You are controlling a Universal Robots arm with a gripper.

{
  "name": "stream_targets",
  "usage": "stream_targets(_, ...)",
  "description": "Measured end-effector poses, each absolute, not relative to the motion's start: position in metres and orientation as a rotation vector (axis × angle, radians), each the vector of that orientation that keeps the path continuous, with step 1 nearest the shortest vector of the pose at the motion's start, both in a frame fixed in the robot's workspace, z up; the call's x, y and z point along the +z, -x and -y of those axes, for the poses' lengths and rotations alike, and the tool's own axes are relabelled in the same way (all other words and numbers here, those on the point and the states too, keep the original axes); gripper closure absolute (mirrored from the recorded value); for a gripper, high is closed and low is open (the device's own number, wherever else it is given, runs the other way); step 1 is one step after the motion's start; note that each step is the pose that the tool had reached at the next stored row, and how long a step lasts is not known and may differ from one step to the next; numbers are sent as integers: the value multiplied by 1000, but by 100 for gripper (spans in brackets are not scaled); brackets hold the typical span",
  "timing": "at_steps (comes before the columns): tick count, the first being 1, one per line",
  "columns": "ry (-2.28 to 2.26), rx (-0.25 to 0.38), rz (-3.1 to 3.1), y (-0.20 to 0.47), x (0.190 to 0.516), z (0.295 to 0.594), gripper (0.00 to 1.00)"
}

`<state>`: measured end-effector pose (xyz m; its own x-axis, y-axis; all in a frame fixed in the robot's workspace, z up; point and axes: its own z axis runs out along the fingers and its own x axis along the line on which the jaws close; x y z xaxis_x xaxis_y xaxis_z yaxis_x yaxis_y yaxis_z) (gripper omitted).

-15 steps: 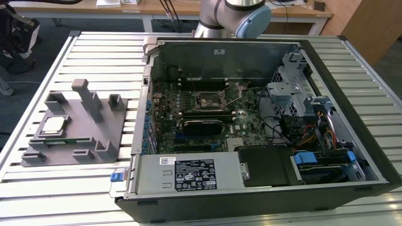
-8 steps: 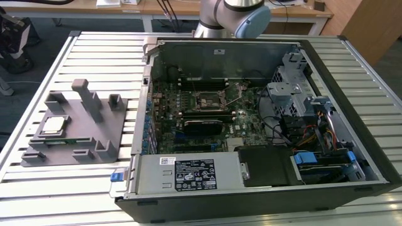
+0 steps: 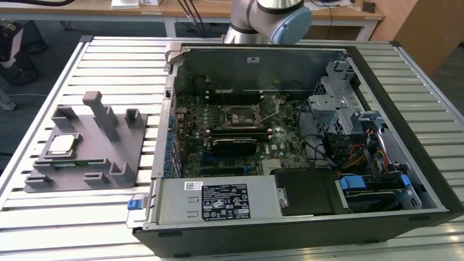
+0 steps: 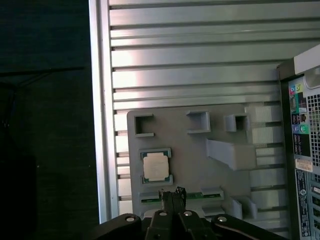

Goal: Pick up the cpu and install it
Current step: 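Reach for the cpu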

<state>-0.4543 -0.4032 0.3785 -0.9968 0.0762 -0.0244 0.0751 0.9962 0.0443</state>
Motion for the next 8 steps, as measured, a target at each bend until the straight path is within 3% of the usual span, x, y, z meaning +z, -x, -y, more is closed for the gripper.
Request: stream_targets(8, -118, 68, -3113, 466, 378, 403, 89)
